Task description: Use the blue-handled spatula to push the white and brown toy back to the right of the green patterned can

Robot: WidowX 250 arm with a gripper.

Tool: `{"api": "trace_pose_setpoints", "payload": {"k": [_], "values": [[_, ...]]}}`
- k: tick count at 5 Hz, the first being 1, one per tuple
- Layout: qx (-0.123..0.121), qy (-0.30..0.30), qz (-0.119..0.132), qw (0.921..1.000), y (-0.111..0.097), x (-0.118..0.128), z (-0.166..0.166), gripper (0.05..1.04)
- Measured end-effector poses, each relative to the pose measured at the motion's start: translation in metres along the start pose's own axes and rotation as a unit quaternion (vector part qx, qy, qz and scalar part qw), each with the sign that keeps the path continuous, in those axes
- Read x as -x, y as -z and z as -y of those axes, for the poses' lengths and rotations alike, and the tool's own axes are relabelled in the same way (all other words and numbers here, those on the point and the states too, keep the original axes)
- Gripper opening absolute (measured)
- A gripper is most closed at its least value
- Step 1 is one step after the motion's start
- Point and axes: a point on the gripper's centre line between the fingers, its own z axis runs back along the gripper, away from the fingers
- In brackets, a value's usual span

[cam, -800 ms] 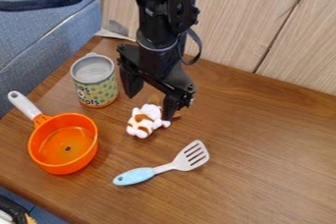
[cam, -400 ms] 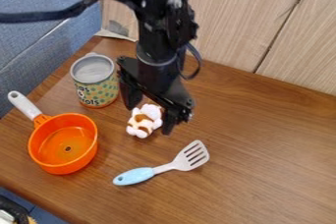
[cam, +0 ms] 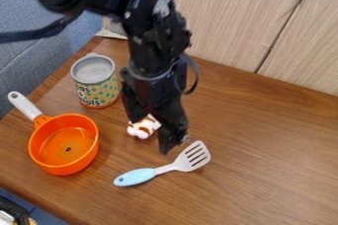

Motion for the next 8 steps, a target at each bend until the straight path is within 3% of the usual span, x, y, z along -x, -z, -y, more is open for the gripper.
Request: {"api": "trace_pose_setpoints", "payload": {"k": [1, 3, 4, 5, 7, 8], "values": [[0.005, 0.067, -0.025, 0.9975, 0.017, 0.012, -0.004, 1.000], [0.010, 0.134, -0.088, 0.9870, 0.057, 0.033, -0.007, 1.000], [0.020, 0.160, -0.101, 0.9818, 0.072, 0.037, 0.003, 0.987], [0.012, 0.164, -0.101, 0.9812, 0.074, 0.037, 0.008, 0.901], [-0.003, 0.134, -0.093, 0.9866, 0.074, 0.034, 0.007, 0.365], [-0.005, 0.096, -0.095, 0.9909, 0.073, 0.033, 0.007, 0.330]]}}
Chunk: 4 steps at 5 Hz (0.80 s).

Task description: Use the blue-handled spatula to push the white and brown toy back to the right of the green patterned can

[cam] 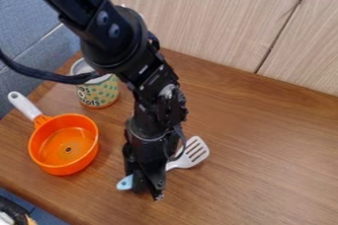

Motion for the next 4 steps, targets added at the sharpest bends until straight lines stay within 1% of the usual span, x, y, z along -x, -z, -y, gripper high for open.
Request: {"api": "trace_pose_setpoints", "payload": {"k": [1, 2, 3, 4], "values": [[0.012, -0.055, -0.021, 0.9982, -0.001, 0.005, 0.004, 0.330], [0.011, -0.081, -0.038, 0.9959, -0.012, 0.006, 0.012, 0.330], [0.001, -0.110, -0.038, 0.9932, -0.035, 0.010, 0.019, 0.330], [-0.003, -0.155, -0.060, 0.9862, -0.056, 0.023, 0.025, 0.330]]}}
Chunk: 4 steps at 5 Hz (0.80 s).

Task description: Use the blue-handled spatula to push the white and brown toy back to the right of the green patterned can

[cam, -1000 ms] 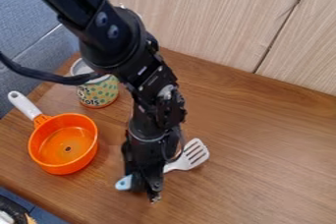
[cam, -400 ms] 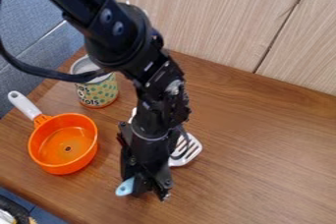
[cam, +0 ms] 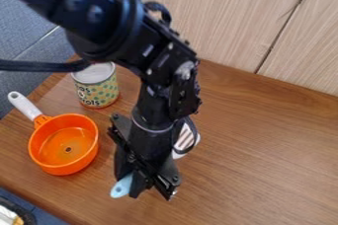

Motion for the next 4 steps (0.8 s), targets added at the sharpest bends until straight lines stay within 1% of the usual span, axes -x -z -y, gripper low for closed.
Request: {"api": "trace_pose_setpoints", "payload": {"k": [1, 2, 3, 4], "values": [[-0.006, -0.060, -0.035, 0.9976, -0.011, 0.013, -0.006, 0.330], [-0.001, -0.116, -0.078, 0.9902, -0.003, 0.015, -0.015, 0.330], [0.002, -0.139, -0.142, 0.9800, 0.017, 0.011, -0.014, 0.330], [0.020, -0.159, -0.186, 0.9695, 0.031, 0.010, -0.014, 0.330]]}}
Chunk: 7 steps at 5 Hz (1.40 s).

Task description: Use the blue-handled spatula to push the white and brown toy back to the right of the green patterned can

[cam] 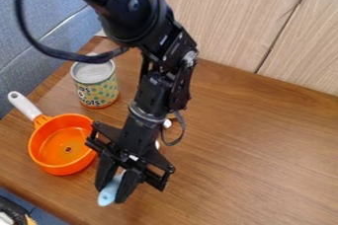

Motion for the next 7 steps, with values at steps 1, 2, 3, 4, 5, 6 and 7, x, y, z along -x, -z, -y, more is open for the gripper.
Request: {"api": "trace_pose_setpoints", "payload": {"k": [1, 2, 3, 4, 5, 6, 7], "values": [[0.003, 0.009, -0.016, 0.9998, 0.005, -0.005, 0.002, 0.330], [0.016, 0.003, -0.009, 0.9998, 0.001, -0.012, -0.002, 0.330], [0.025, -0.011, -0.004, 0.9996, -0.005, -0.021, -0.006, 0.330], [0.040, -0.026, 0.009, 0.9988, -0.020, -0.033, -0.011, 0.330], [0.046, -0.042, 0.009, 0.9980, -0.026, -0.048, -0.015, 0.330], [0.043, -0.057, -0.002, 0.9974, -0.029, -0.069, -0.016, 0.330], [0.040, -0.075, -0.020, 0.9962, -0.025, -0.083, -0.022, 0.330]]}}
